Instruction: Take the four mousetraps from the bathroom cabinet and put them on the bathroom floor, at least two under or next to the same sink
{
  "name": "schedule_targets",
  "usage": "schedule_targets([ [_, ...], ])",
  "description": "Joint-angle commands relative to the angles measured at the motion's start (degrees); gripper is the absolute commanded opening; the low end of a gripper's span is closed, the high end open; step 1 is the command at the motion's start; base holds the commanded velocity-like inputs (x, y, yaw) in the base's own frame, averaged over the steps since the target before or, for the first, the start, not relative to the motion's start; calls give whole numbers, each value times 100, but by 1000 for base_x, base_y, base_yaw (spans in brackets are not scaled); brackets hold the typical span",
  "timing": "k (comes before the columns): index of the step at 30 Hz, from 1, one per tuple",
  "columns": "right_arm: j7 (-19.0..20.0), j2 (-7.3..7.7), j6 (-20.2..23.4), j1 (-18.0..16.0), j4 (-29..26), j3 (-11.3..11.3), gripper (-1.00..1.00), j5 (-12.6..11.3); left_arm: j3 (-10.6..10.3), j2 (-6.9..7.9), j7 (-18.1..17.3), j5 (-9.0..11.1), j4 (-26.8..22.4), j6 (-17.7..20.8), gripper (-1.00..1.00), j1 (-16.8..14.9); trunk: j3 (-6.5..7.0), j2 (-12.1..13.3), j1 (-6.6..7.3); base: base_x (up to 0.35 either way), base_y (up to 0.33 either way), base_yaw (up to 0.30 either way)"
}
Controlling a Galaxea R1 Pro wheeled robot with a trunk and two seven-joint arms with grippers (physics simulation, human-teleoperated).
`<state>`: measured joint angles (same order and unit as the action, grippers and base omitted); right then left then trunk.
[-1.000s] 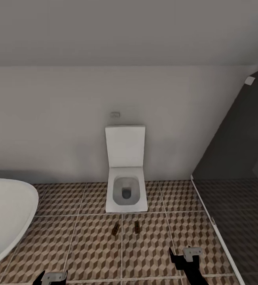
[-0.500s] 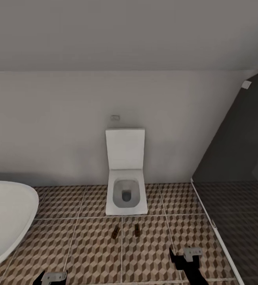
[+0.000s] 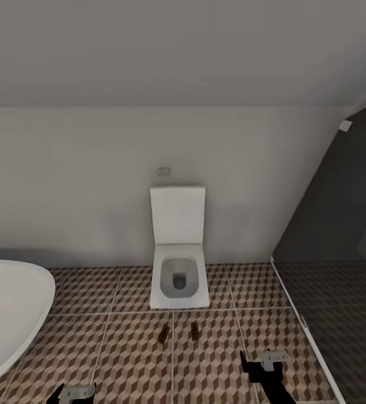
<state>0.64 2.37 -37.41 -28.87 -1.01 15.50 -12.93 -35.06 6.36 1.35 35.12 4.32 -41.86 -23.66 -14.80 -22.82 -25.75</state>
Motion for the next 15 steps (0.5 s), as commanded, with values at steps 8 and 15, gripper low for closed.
schedule_targets([
  [8, 7, -3, -12, -4, 4, 50, 100, -56, -44, -3, 14, 12, 16, -17, 100, -7, 63, -10, -3, 0, 0, 0],
  [15, 7, -8, -12, -4, 4, 50, 100, -58, -41, -3, 14, 12, 16, -16, 100, -7, 126, -10, -3, 0, 0, 0],
])
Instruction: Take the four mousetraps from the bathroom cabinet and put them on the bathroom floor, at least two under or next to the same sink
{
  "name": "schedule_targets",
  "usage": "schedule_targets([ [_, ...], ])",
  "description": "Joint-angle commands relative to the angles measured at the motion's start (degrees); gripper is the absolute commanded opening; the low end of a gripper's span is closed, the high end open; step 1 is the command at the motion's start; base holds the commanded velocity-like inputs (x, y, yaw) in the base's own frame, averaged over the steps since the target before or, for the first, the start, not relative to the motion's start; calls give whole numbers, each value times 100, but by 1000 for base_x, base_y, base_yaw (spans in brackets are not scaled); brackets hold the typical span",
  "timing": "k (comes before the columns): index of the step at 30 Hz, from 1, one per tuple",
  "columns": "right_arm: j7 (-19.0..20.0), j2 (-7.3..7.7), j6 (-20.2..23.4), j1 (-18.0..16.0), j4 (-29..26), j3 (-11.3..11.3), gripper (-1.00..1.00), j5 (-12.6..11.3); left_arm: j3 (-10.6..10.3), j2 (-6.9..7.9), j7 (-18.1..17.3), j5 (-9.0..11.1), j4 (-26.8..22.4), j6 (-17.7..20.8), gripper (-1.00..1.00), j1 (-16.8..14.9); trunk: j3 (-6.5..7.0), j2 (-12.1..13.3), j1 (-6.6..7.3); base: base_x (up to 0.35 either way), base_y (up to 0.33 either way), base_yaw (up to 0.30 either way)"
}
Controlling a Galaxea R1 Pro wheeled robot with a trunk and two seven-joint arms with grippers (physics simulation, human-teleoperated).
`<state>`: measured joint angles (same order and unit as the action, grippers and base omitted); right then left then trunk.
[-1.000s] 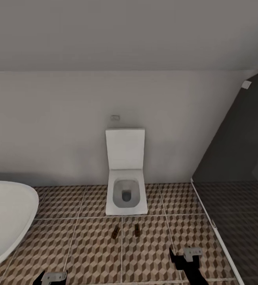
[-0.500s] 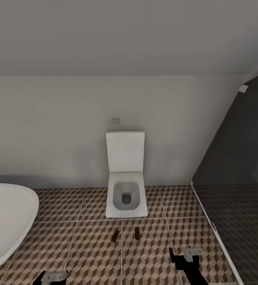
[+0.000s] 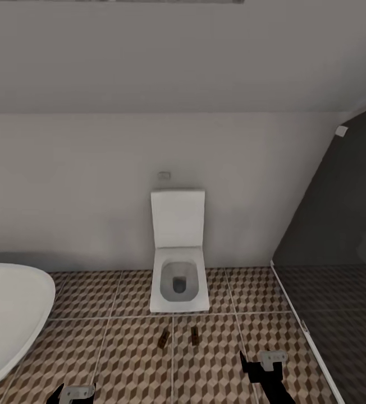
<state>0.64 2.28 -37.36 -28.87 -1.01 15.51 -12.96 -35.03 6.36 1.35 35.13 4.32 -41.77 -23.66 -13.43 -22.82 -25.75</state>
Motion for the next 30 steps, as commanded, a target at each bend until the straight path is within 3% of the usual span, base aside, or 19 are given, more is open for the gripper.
schedule_targets([
  [1, 7, 1, -17, -4, 6, 49, 100, -54, -45, -3, 14, 12, 16, -24, 100, -7, -1, -10, -3, 0, 0, 0],
  [30, 7, 0, -17, -4, 5, 49, 100, -56, -45, -12, 14, 12, 16, -24, 100, -7, 263, -10, -3, 0, 0, 0],
])
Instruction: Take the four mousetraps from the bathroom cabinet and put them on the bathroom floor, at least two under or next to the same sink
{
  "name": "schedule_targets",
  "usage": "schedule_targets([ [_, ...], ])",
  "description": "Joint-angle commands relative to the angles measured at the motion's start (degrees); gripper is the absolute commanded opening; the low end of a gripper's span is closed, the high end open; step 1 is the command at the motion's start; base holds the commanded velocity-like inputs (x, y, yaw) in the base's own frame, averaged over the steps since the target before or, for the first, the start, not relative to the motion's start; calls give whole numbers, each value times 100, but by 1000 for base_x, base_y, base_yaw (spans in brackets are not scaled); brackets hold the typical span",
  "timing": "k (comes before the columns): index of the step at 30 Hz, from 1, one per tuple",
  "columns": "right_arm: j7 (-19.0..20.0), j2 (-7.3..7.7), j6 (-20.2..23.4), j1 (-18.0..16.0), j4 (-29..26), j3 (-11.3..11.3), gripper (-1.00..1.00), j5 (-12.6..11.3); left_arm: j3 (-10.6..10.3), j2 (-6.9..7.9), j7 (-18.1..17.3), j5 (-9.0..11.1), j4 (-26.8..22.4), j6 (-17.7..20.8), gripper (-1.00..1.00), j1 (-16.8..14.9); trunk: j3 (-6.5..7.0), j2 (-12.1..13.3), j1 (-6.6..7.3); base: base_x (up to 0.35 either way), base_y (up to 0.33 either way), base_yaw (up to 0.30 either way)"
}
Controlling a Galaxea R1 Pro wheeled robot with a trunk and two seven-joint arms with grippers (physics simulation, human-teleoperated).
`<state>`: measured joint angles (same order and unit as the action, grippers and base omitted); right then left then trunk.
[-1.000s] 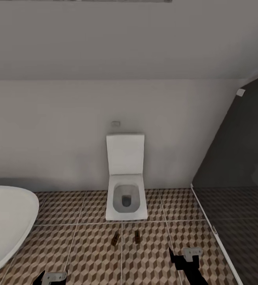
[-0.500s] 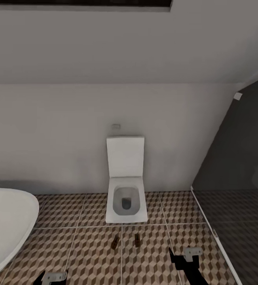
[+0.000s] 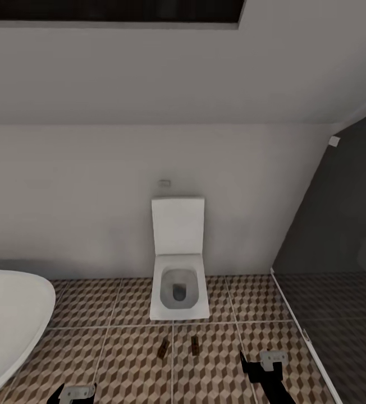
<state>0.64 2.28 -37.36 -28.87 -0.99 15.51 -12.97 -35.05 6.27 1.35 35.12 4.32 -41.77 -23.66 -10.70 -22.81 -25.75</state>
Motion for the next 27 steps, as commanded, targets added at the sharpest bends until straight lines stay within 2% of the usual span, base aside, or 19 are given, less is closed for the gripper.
schedule_targets([
  [1, 7, 1, -16, -5, 4, 49, 100, -55, -44, -3, 14, 12, 16, -24, 100, -5, -2, -11, -3, 0, 0, 0],
  [27, 6, -32, -16, -5, 5, 49, 100, -50, -43, -3, 14, 12, 16, -24, 100, -7, 237, -11, -3, 0, 0, 0],
])
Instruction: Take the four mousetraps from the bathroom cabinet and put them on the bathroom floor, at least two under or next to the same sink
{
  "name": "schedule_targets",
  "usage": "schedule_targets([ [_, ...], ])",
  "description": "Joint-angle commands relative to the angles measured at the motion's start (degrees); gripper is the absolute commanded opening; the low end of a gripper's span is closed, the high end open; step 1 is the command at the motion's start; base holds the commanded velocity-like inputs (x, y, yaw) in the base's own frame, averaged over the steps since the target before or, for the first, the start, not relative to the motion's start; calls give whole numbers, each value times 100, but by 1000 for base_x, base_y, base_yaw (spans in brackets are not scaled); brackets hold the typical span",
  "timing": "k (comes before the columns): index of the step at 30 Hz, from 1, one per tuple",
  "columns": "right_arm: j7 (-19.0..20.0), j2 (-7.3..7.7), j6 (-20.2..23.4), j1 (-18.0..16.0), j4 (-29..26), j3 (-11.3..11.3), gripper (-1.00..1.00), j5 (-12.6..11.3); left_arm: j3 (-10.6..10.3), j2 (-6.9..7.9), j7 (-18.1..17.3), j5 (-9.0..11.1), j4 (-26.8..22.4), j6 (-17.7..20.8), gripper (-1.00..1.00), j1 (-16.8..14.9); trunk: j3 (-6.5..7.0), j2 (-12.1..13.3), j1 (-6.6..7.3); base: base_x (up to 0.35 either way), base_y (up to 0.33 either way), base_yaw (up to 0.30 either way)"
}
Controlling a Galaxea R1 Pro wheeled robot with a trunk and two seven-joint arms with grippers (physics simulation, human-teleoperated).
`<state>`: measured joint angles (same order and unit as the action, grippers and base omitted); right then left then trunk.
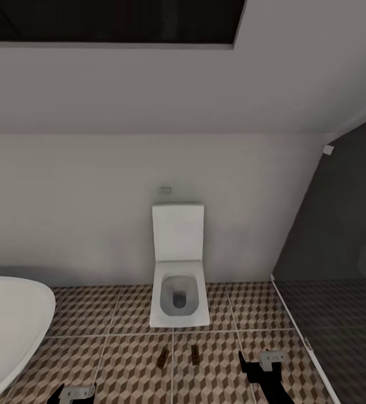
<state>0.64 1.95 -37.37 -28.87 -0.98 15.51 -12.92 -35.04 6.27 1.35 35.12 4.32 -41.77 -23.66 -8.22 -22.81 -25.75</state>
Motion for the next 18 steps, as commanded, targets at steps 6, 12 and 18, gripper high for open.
schedule_targets([
  [6, 7, -1, -16, -5, 3, 48, 100, -56, -46, -21, -24, 2, 14, -43, 100, 32, 36, -11, -4, 0, 0, 0],
  [12, 0, -2, -16, -5, 3, 48, 100, -54, -48, -162, -41, -9, 9, -56, 100, 128, 50, -11, -4, 0, 0, 0],
  [18, -3, -6, -14, -5, 4, 48, 100, -53, -55, -272, -45, -18, 8, -50, 100, 148, 52, -11, -4, 0, 0, 0],
])
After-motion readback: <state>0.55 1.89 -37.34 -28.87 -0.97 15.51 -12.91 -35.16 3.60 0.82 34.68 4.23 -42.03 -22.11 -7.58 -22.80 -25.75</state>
